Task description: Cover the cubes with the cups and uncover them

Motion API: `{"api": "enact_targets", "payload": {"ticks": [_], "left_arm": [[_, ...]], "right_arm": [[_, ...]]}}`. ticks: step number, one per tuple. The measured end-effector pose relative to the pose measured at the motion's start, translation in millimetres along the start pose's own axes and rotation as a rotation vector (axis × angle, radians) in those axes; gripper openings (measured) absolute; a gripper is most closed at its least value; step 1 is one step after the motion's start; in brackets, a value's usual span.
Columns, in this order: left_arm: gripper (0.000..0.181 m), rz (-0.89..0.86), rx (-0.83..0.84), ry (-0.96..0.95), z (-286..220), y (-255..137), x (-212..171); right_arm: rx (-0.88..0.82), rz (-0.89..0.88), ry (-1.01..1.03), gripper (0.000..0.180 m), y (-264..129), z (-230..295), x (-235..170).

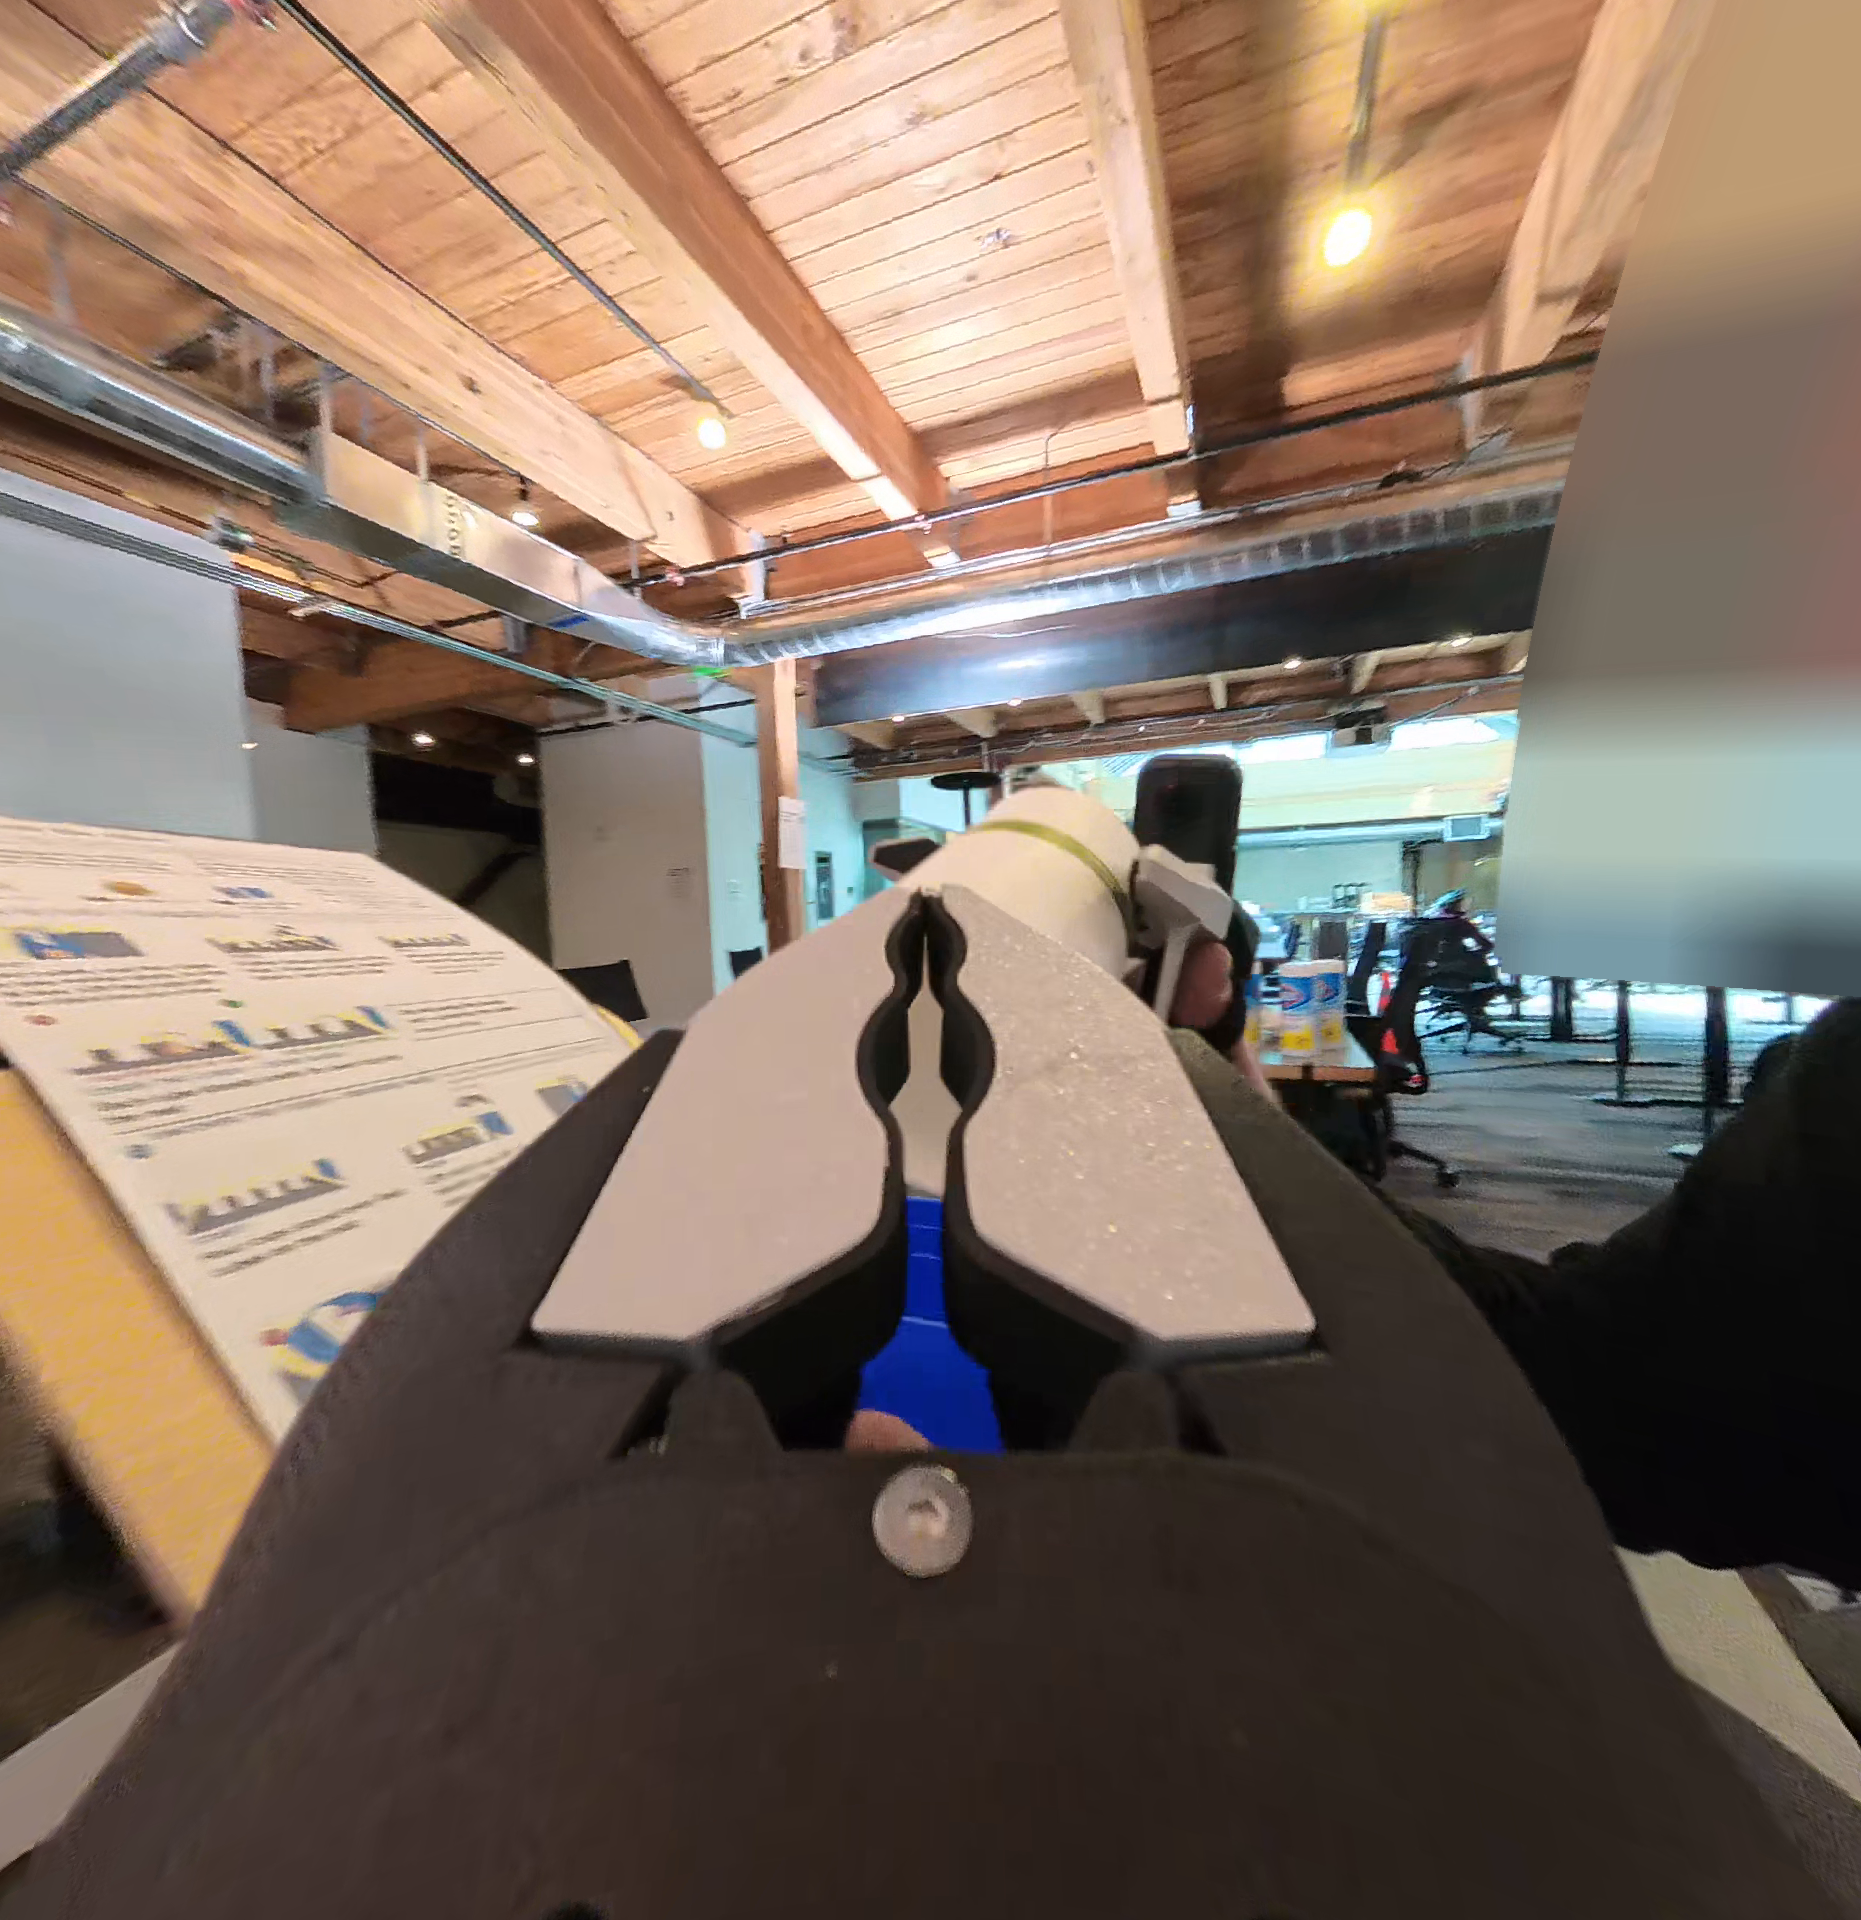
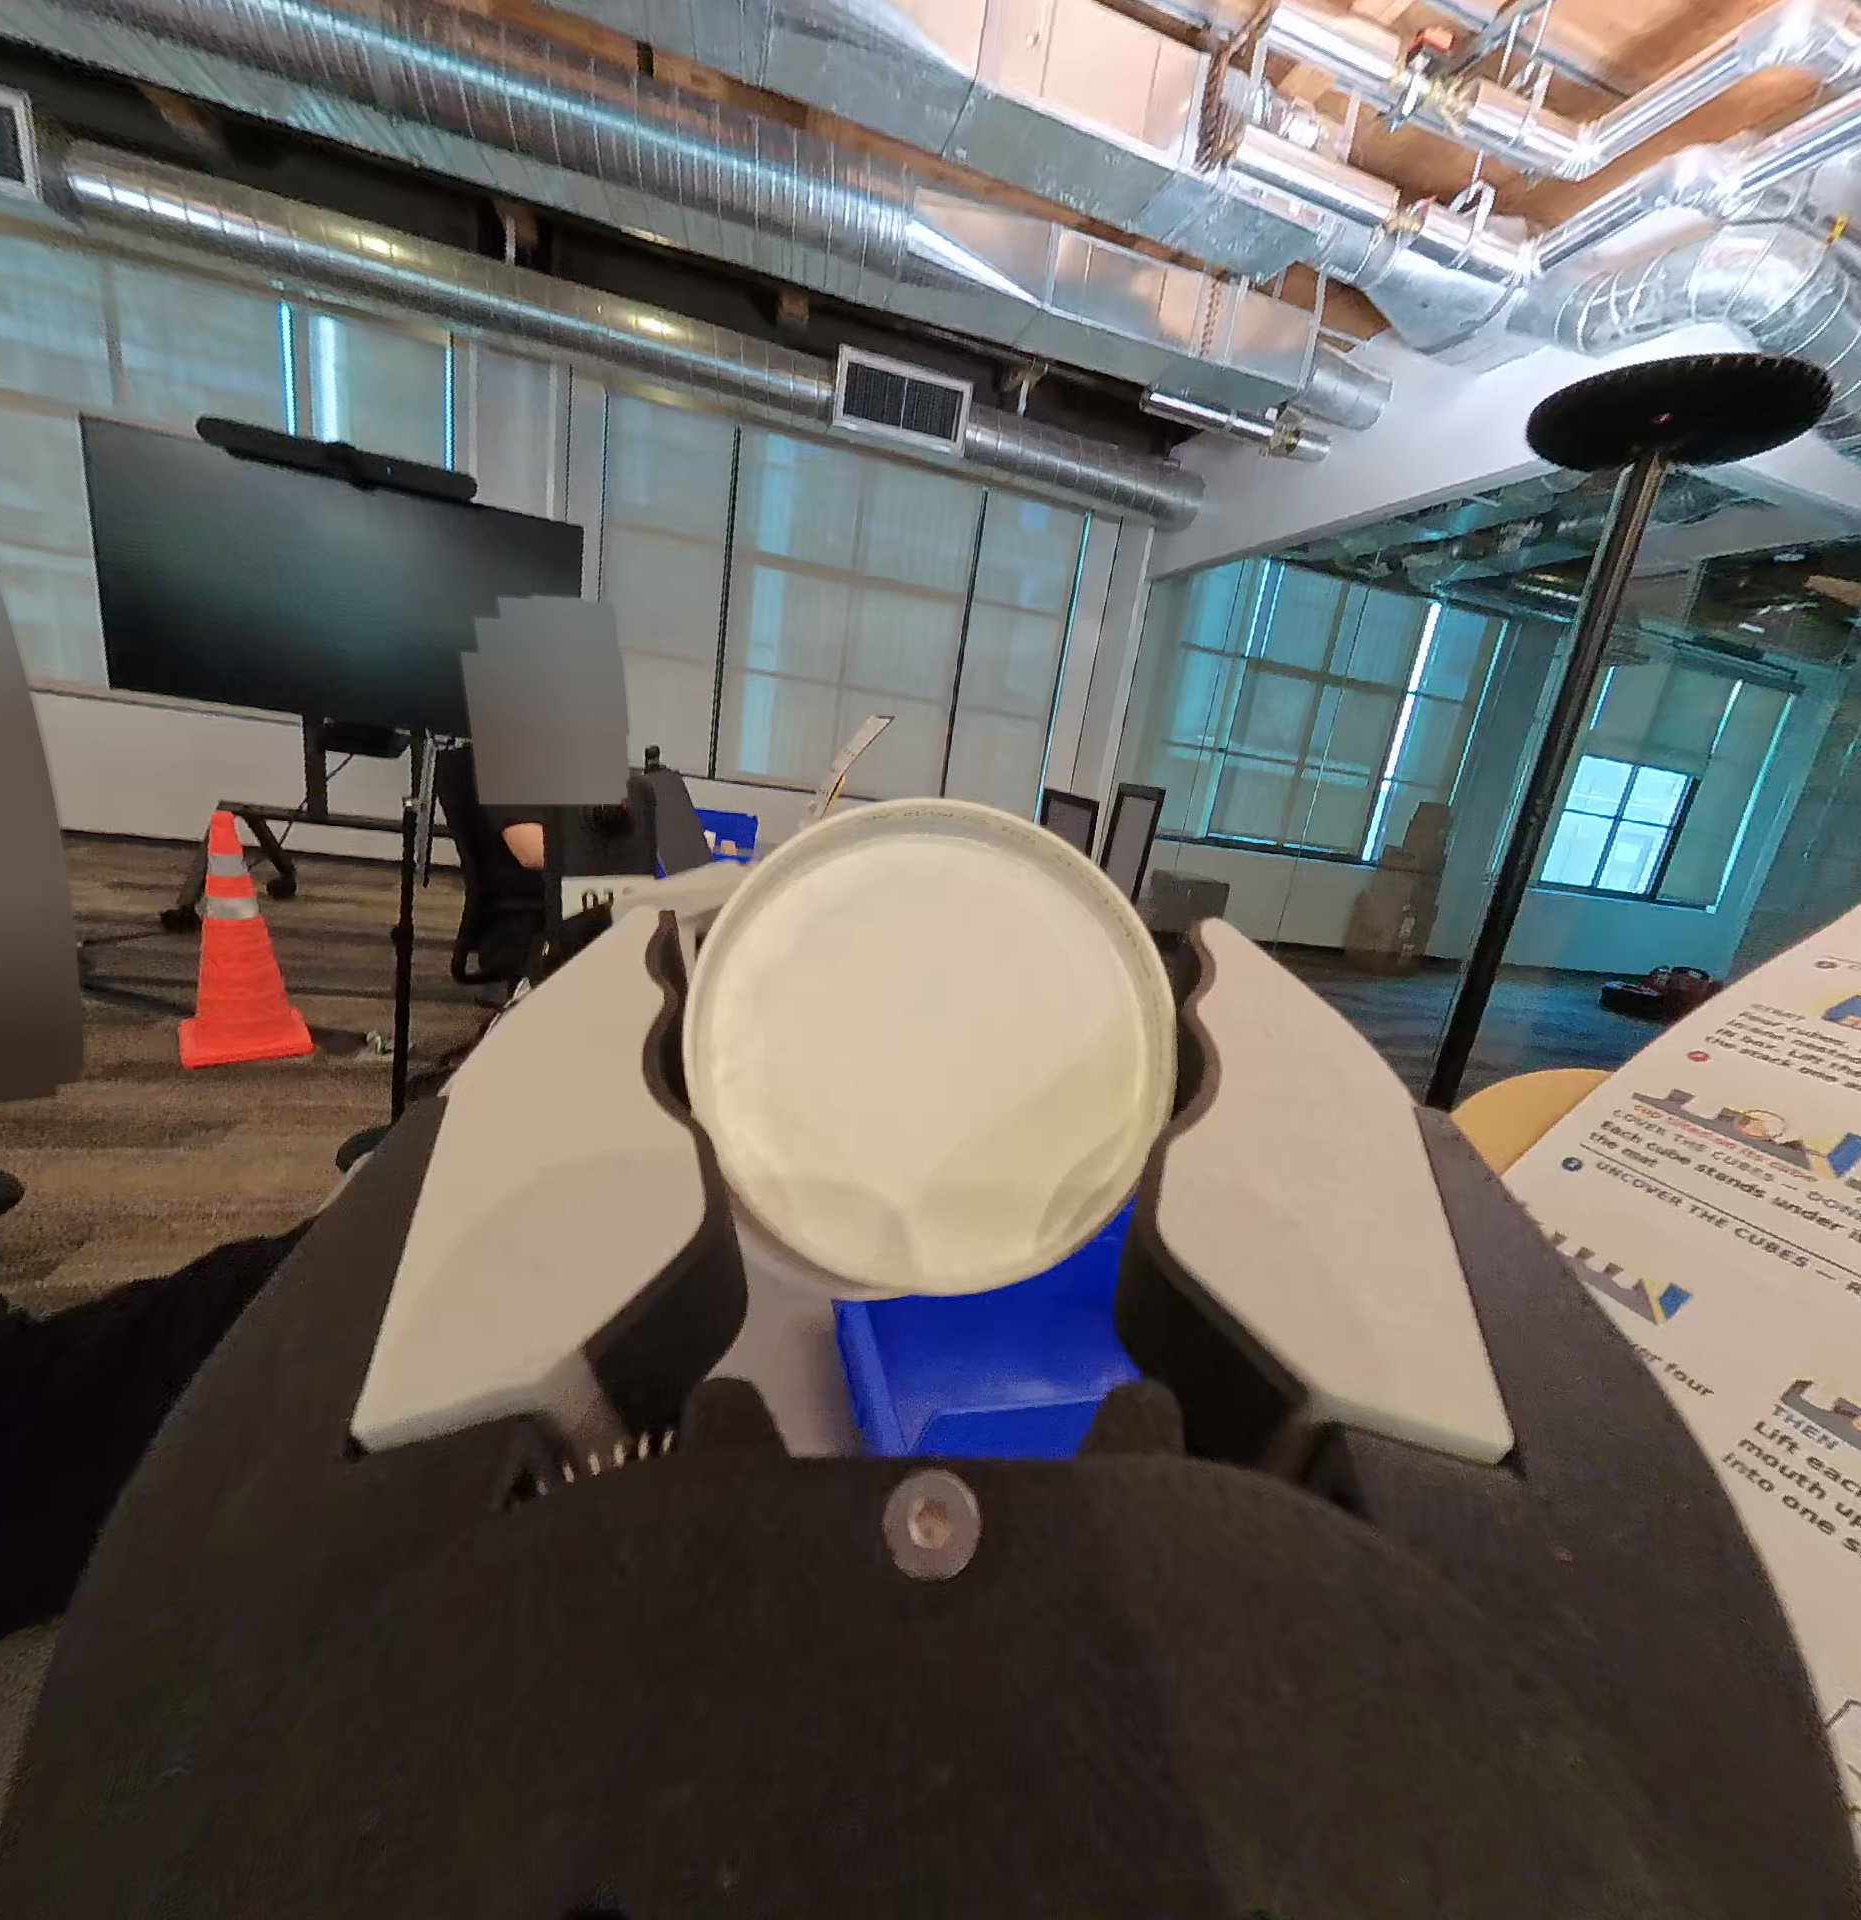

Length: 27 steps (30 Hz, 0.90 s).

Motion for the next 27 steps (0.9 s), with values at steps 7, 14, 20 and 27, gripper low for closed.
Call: {"api": "enact_targets", "payload": {"ticks": [7, 14, 20, 27], "left_arm": [[0.0, 0.019, 0.074, 0.128, -5.3, -18.4, 36.5], [0.0, 0.046, 0.139, 0.279, -19.9, -37.2, 71.1], [0.0, 0.018, 0.191, 0.402, -31.6, -63.0, 111.3], [0.0, -0.03, 0.225, 0.479, -43.4, -89.3, 144.6]], "right_arm": [[0.061, 0.079, -0.003, 0.091, 21.8, 18.5, -5.7], [0.137, 0.169, 0.027, 0.091, 55.8, 42.0, -19.1], [0.195, 0.26, 0.037, 0.091, 91.2, 70.7, -45.5], [0.268, 0.381, 0.098, 0.091, 128.7, 102.8, -88.4]]}}
Point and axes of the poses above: each gripper's, where its closed fingertips meet, y out along the fingers, x out of its top, z = x × y across the jaws, the point moved 8 cm from there along -y, back along the fingers, and after that the axes turned 4 degrees about -z, right-handed, at the moved point
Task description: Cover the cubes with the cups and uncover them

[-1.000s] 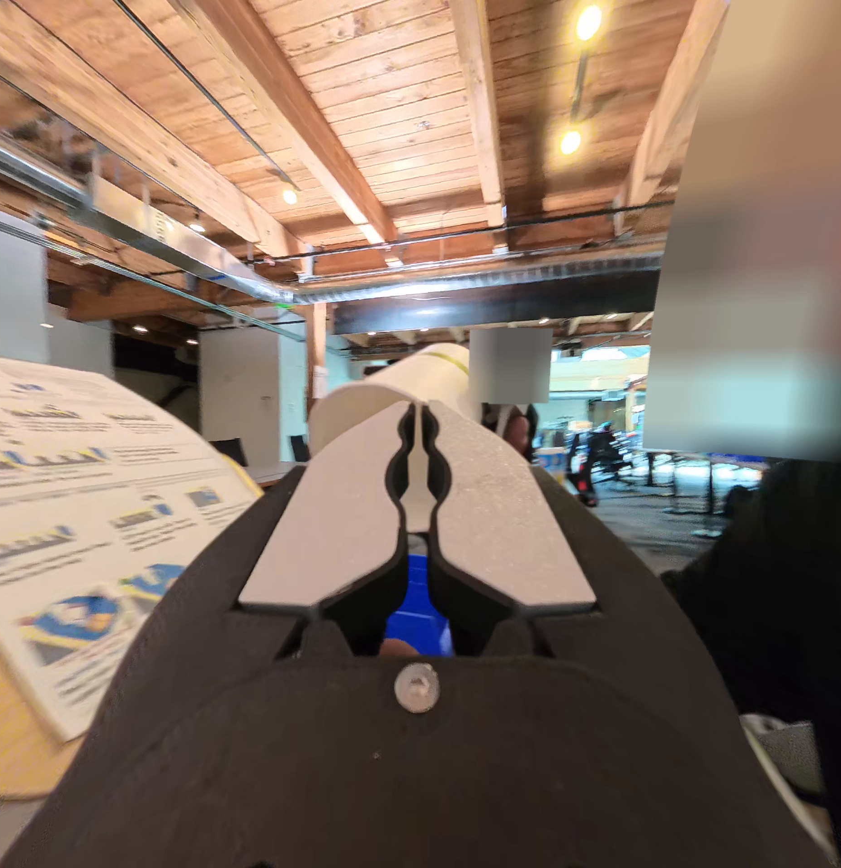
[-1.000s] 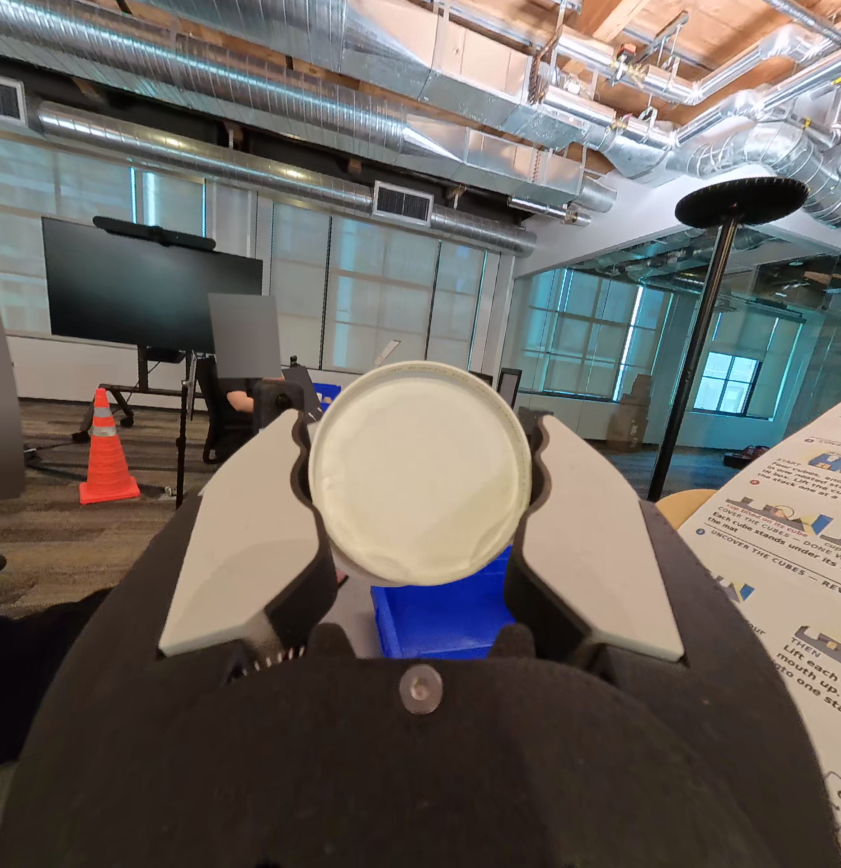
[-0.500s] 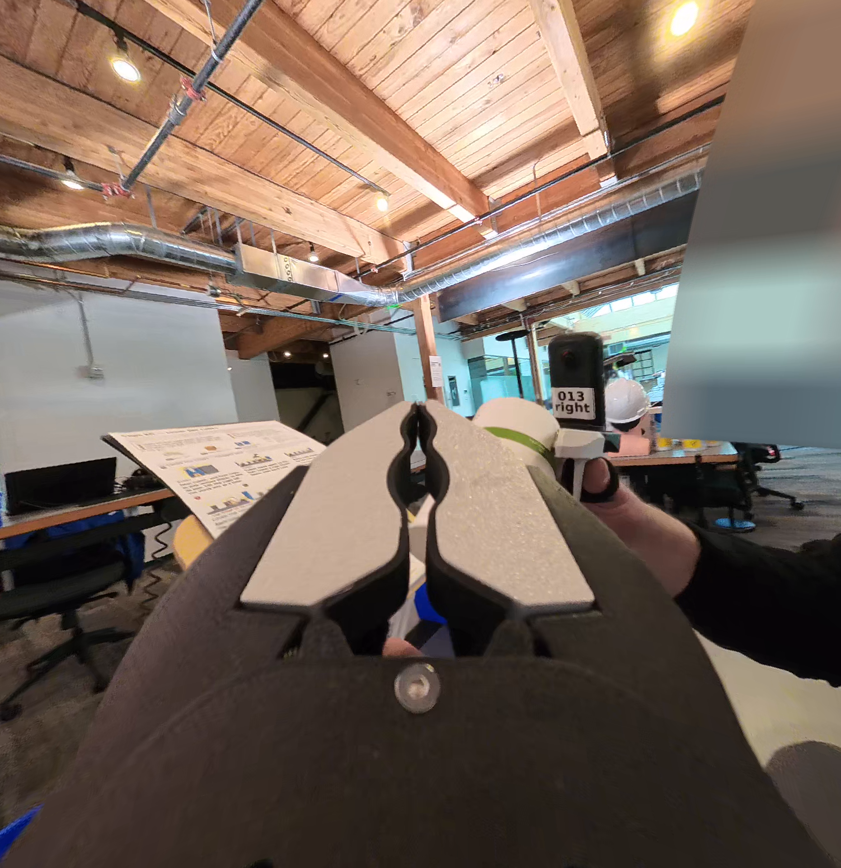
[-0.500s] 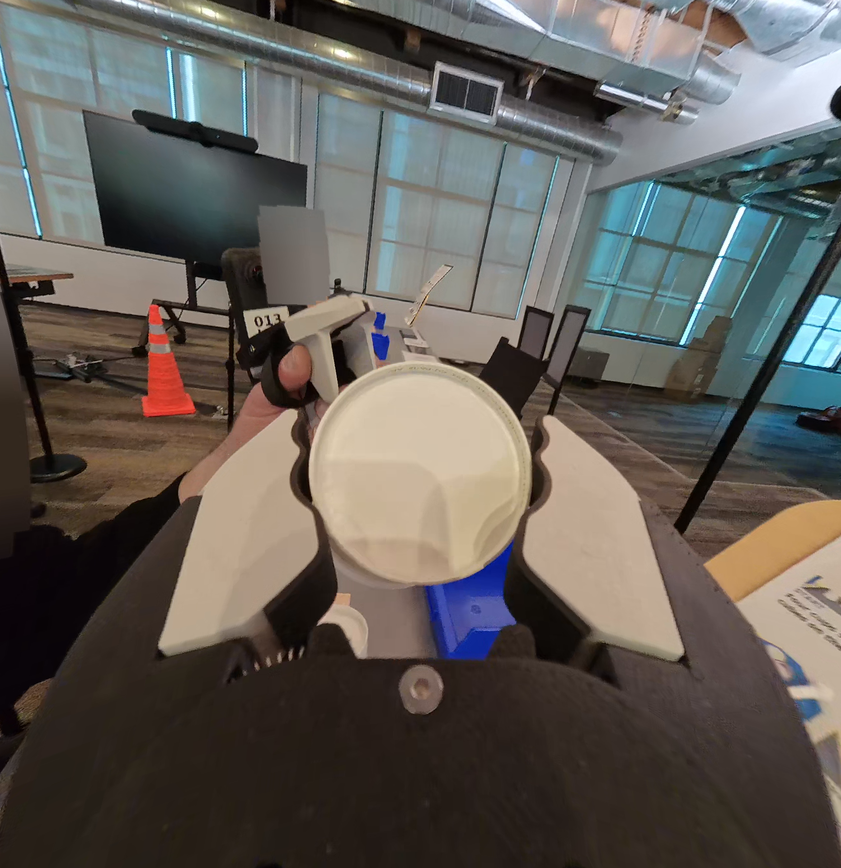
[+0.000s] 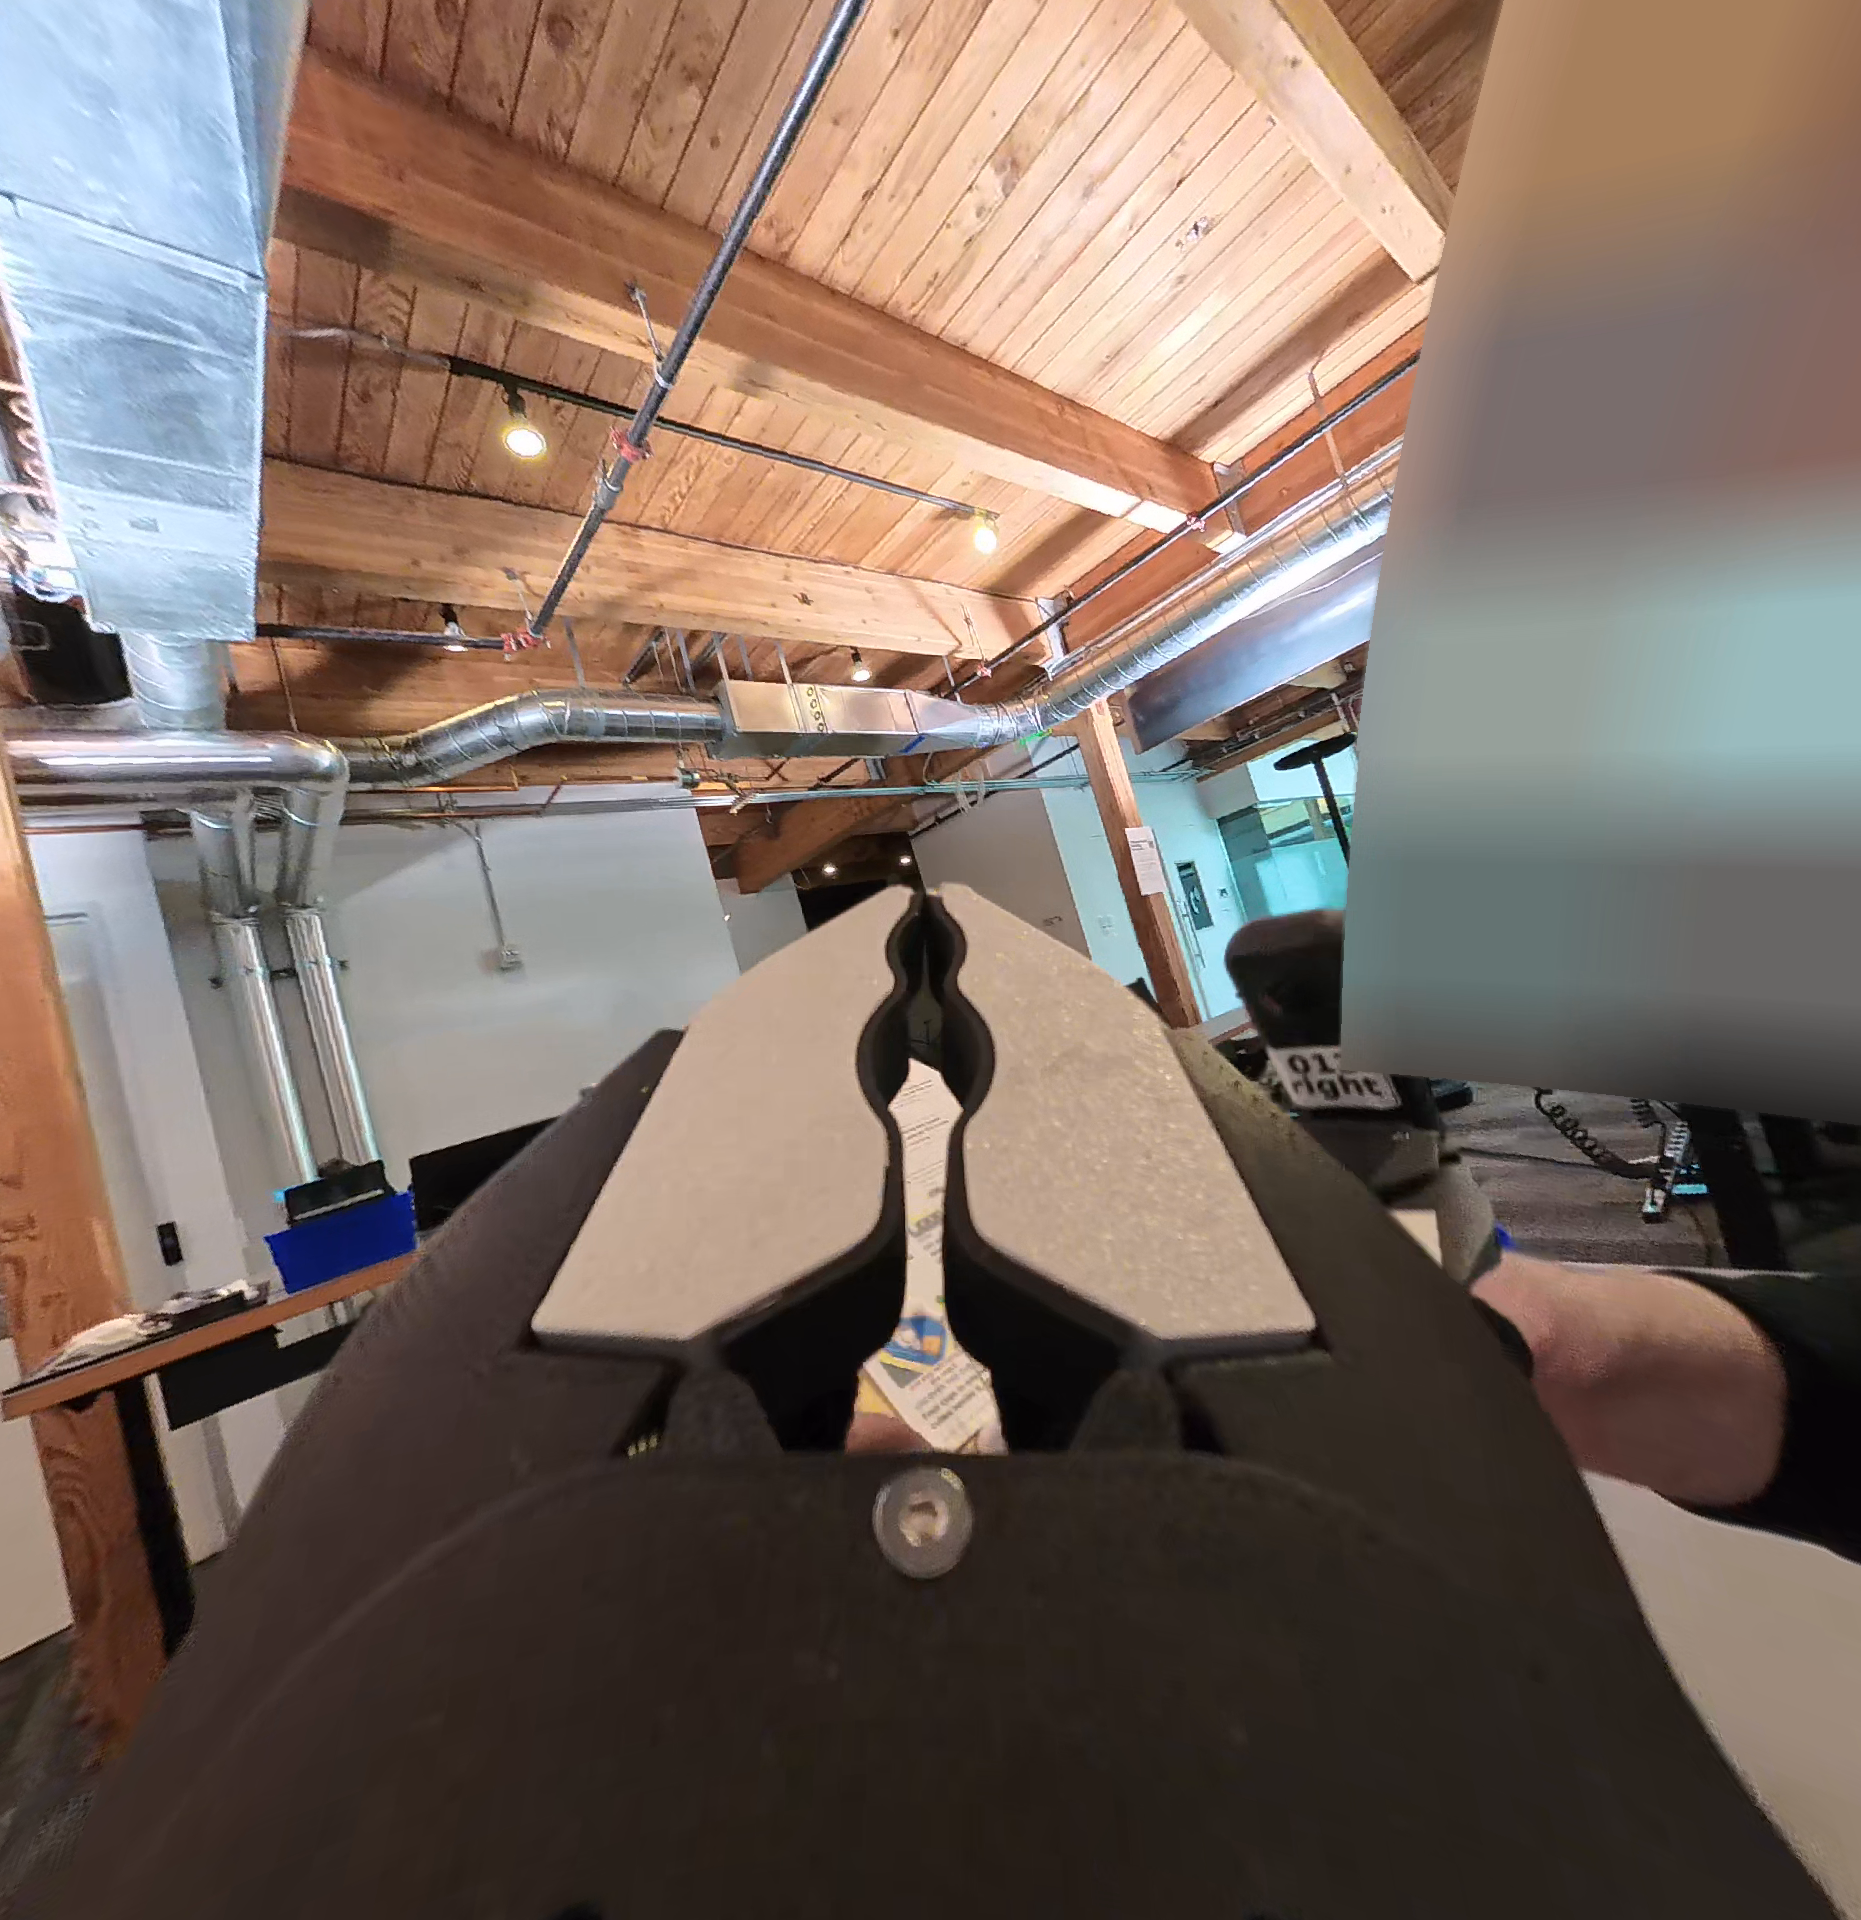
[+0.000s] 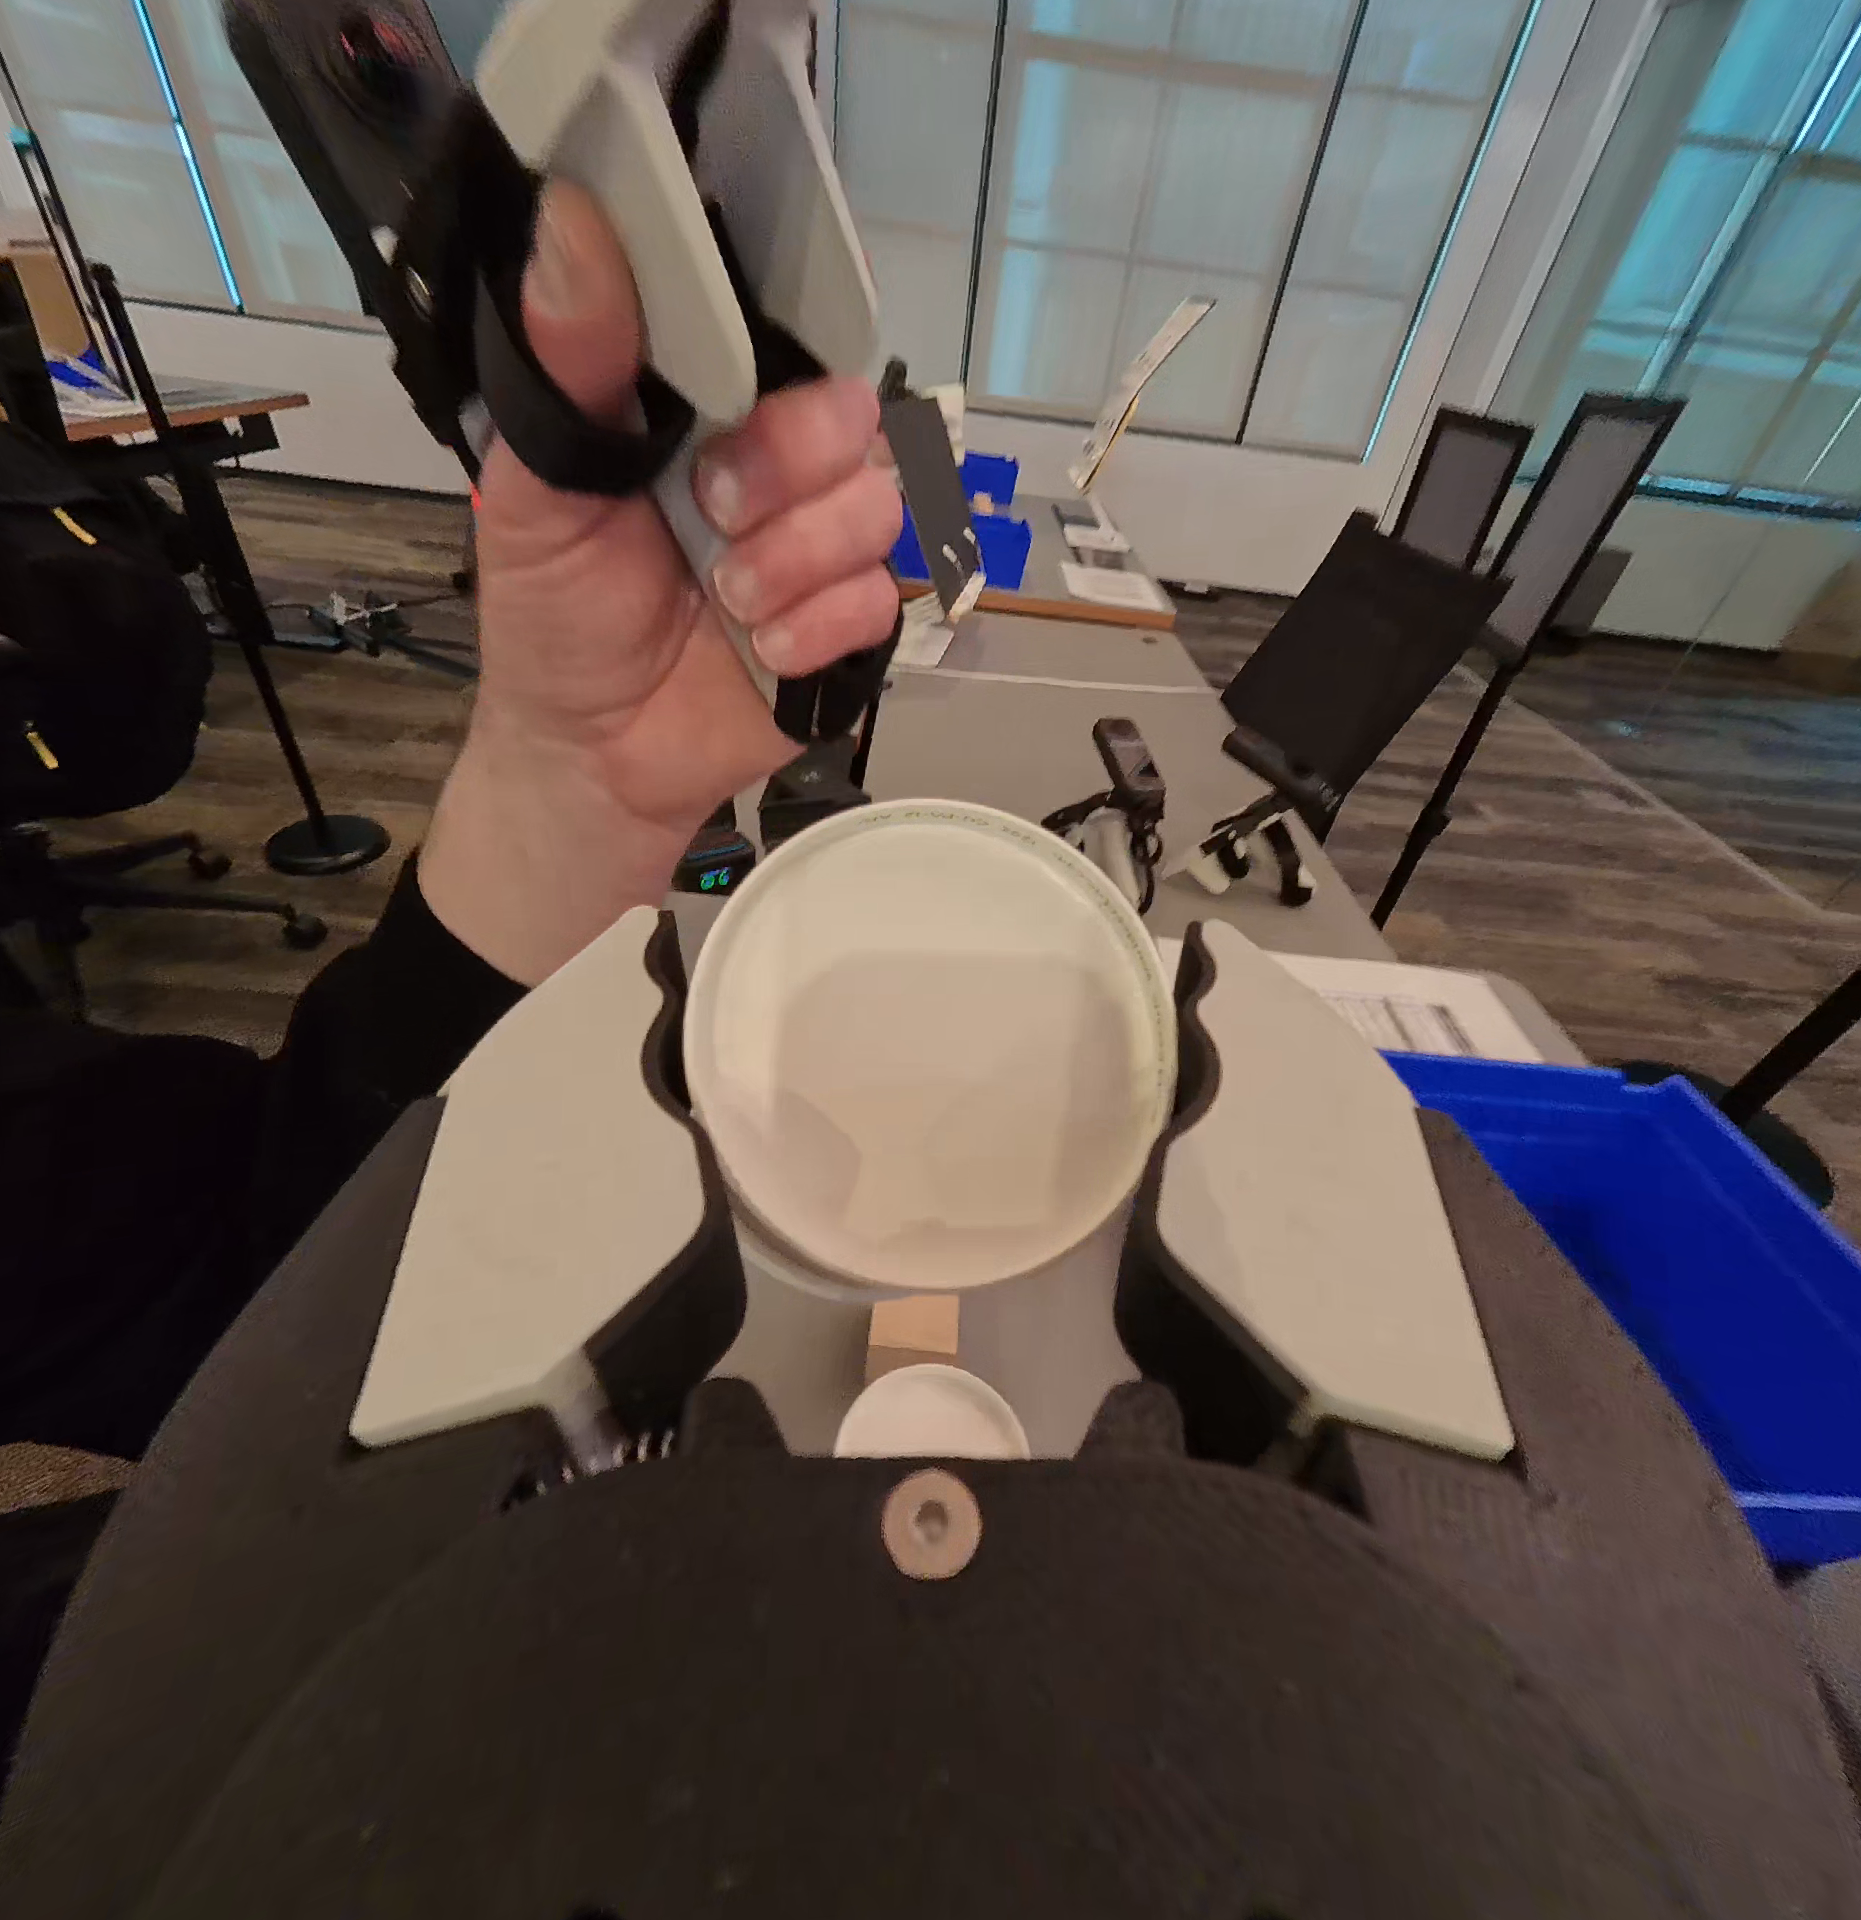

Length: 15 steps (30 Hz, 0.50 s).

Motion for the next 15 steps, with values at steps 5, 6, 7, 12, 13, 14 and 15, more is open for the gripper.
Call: {"api": "enact_targets", "payload": {"ticks": [5, 6, 7, 12, 13, 14, 15], "left_arm": [[0.0, -0.018, 0.013, 0.047, 1.3, -9.1, 14.0], [0.0, -0.022, 0.014, 0.054, 1.6, -10.6, 16.1], [0.0, -0.026, 0.016, 0.059, 2.0, -11.9, 18.0], [0.0, -0.046, 0.03, 0.074, 5.8, -18.7, 24.6], [0.0, -0.053, 0.032, 0.071, 6.7, -20.0, 25.5], [0.0, -0.06, 0.032, 0.066, 7.6, -21.0, 26.1], [0.0, -0.064, 0.032, 0.062, 8.4, -21.6, 26.2]], "right_arm": [[0.001, 0.094, 0.042, 0.091, 27.5, 5.9, -22.0], [-0.008, 0.11, 0.044, 0.091, 30.9, 5.6, -26.2], [-0.018, 0.126, 0.047, 0.091, 34.2, 4.7, -30.7], [-0.038, 0.188, 0.091, 0.091, 49.9, 1.0, -53.5], [-0.047, 0.204, 0.095, 0.091, 53.3, 0.5, -58.8], [-0.06, 0.223, 0.099, 0.091, 56.6, 0.1, -64.8], [-0.07, 0.247, 0.106, 0.091, 60.2, 0.1, -71.0]]}}
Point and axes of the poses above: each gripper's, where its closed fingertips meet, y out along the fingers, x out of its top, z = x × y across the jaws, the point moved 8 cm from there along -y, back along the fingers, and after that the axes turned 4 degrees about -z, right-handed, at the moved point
